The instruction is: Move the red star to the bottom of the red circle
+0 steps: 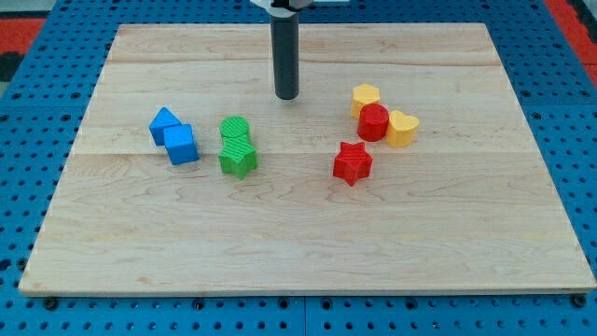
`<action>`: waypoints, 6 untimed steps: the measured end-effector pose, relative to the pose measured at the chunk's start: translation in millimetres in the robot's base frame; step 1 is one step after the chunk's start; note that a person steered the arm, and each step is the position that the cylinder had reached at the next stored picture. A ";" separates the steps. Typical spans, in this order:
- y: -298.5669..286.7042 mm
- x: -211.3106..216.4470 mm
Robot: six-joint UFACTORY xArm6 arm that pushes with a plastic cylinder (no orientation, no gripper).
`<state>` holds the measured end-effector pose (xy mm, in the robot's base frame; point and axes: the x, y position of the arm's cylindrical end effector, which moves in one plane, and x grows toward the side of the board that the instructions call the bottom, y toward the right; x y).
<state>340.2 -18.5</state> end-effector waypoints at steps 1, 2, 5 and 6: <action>0.0 0.0; 0.0 0.0; -9.4 126.7; 57.0 147.1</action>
